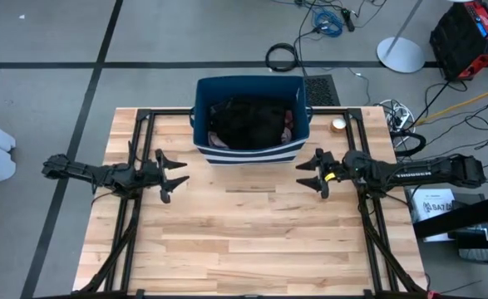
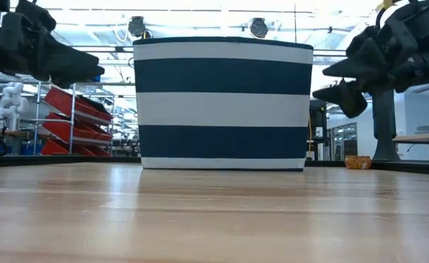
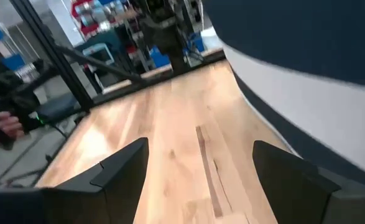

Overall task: Sort clothes
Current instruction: Return to Home Position

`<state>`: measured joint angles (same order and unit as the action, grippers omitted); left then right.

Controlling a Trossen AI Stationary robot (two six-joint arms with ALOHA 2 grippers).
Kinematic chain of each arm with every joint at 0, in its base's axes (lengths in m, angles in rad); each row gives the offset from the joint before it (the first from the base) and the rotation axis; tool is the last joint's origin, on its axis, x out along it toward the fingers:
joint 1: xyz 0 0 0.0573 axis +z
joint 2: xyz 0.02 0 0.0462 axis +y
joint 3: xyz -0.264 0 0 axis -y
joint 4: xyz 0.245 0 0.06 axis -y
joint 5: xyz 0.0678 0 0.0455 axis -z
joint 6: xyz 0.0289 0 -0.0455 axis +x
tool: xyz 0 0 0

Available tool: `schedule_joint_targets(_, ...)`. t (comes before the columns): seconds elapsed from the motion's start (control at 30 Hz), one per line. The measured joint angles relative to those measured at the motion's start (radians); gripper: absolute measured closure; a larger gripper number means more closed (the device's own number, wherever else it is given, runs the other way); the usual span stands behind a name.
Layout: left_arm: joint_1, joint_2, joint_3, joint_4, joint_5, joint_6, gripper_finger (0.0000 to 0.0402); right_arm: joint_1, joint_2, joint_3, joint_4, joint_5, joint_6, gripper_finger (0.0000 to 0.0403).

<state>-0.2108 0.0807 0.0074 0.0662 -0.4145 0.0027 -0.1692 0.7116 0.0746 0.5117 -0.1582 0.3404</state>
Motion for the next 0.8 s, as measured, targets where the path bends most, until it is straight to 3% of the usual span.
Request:
schedule_joint_targets(0.37,0.000,0.000,0.000,0.000,-0.002,0.004,0.0173,0.040,-0.067,-0.009,0.026,0.014,-0.062,0.0126)
schedule_joint_targets(0.47,0.000,0.000,0.000,0.000,-0.002,0.004,0.0173,0.076,-0.108,-0.058,0.074,0.104,-0.063,0.0126)
schedule_joint_targets(0.6,0.000,0.000,0.000,0.000,-0.003,0.004,0.0173,0.136,-0.142,-0.063,-0.002,0.236,-0.095,0.0126)
schedule_joint_targets(0.8,0.000,0.000,0.000,0.001,-0.003,0.004,0.0173,0.175,-0.146,-0.061,-0.019,0.263,-0.180,0.0126)
